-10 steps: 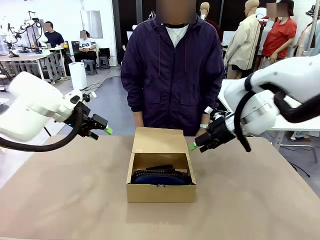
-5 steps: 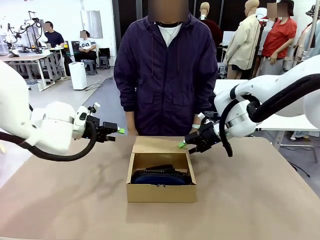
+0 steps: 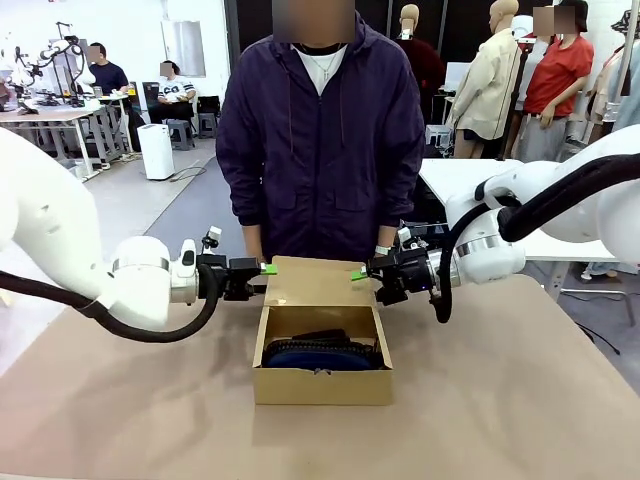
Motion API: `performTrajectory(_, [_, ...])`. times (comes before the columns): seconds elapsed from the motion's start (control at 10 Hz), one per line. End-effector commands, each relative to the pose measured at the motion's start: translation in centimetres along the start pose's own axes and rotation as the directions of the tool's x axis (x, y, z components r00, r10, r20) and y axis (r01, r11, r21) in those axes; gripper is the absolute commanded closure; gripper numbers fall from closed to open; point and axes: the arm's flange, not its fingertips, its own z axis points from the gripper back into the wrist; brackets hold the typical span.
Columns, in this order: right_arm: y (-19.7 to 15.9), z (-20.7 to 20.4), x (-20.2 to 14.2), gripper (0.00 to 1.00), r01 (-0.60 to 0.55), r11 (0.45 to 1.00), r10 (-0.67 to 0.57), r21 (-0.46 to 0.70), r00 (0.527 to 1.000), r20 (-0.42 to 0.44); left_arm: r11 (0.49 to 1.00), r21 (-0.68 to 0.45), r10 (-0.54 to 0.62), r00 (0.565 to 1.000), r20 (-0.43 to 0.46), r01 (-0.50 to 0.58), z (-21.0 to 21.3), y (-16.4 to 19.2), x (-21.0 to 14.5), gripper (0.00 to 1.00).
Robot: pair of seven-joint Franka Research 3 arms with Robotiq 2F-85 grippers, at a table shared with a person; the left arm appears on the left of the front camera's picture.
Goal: Pack the items into the box.
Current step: Close the Mailer Box.
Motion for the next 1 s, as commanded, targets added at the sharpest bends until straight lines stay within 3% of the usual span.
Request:
performTrajectory(0.0, [-0.2, 0.1, 0.4, 0.00, -0.036, 0.996, 0.034, 0.081, 0.999, 0.024, 1.000, -0.025, 0.004, 1.000, 0.003, -0.004, -0.1, 0.1, 1.4, 0.00])
performTrajectory(0.3, [-0.3, 0.3, -0.3, 0.00, -0.072, 0.989, 0.075, 0.126, 0.997, -0.023, 0.995, -0.094, 0.021, 1.000, -0.017, -0.022, -1.4, 0.1, 1.1, 0.00])
performTrajectory(0.6, [-0.2, 0.4, -0.4, 0.56, -0.065, 0.994, 0.066, 0.091, 0.998, -0.006, 0.995, -0.103, 0.009, 1.000, -0.026, -0.012, -1.0, -0.2, 1.1, 0.58])
performTrajectory(0.9, [0.0, 0.5, -0.5, 0.56, -0.067, 0.992, 0.068, 0.108, 0.998, -0.011, 0.997, -0.081, 0.009, 0.998, -0.058, -0.013, -1.0, -0.2, 1.0, 0.58])
